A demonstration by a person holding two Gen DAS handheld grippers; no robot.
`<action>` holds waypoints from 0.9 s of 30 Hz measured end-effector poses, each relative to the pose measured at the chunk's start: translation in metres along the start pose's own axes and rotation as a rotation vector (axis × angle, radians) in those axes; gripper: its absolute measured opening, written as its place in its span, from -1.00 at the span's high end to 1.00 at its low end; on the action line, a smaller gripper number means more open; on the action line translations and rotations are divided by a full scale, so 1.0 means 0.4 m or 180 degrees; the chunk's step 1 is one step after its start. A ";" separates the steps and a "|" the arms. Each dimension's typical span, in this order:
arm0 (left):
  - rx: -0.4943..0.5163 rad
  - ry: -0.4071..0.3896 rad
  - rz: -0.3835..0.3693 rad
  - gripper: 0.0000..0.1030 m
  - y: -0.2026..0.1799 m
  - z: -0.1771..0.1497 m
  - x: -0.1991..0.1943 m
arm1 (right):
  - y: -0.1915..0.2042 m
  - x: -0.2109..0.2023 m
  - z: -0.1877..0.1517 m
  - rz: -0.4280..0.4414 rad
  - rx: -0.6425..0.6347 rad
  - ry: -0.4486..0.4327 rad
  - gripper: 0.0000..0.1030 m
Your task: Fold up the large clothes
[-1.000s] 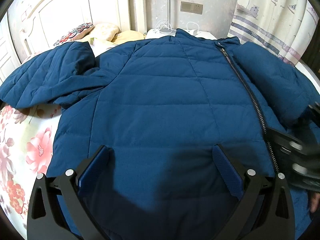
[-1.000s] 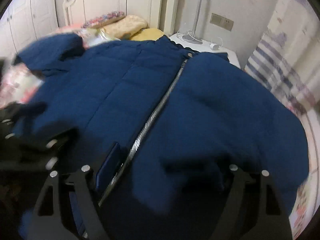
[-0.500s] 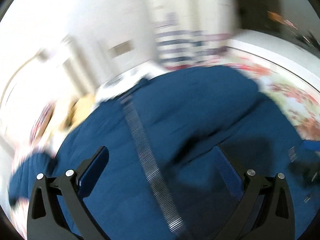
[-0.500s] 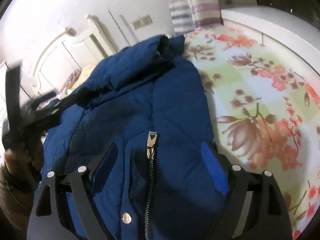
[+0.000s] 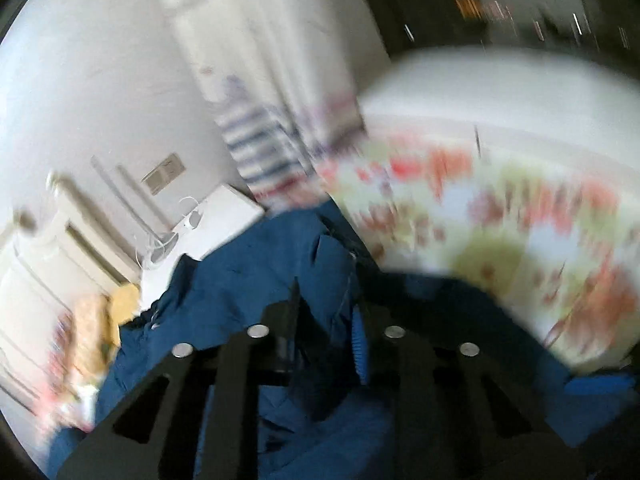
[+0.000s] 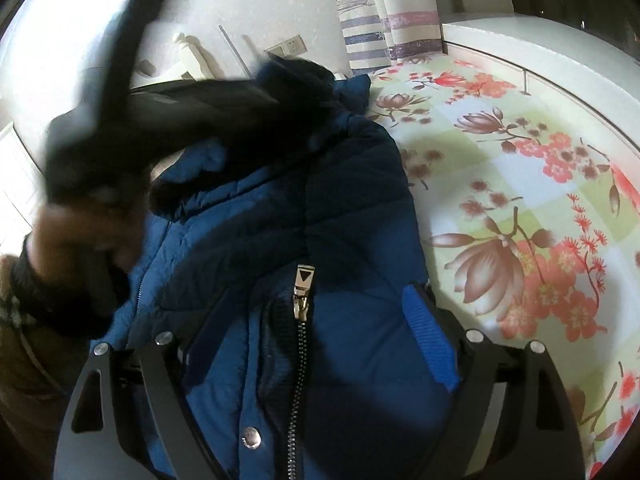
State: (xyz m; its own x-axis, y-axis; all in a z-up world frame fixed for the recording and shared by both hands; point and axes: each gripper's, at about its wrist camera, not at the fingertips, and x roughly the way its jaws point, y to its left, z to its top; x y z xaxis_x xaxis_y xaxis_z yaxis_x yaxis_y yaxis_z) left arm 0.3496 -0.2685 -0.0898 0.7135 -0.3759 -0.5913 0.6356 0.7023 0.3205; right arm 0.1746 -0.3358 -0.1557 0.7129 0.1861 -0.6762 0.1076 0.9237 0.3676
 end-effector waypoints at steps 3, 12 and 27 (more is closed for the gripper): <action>-0.1029 -0.0319 -0.0117 0.59 0.217 -0.034 -0.112 | -0.001 -0.004 -0.001 0.0021 0.0017 -0.0008 -0.64; -0.3620 -0.0335 -0.0303 0.57 0.723 -0.588 -0.321 | 0.004 -0.013 -0.006 0.0017 0.0007 0.0003 -0.66; -0.4106 0.0014 -0.0798 0.38 0.722 -0.766 -0.234 | 0.096 -0.066 0.123 -0.0957 -0.1005 -0.0402 -0.65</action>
State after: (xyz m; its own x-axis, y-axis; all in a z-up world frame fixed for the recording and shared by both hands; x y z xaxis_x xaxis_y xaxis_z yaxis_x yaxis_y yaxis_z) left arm 0.3761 0.1547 -0.1686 0.6154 -0.5795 -0.5343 0.0112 0.6842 -0.7292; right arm 0.1938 -0.3218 -0.0922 0.7635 -0.1302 -0.6326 0.1201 0.9910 -0.0590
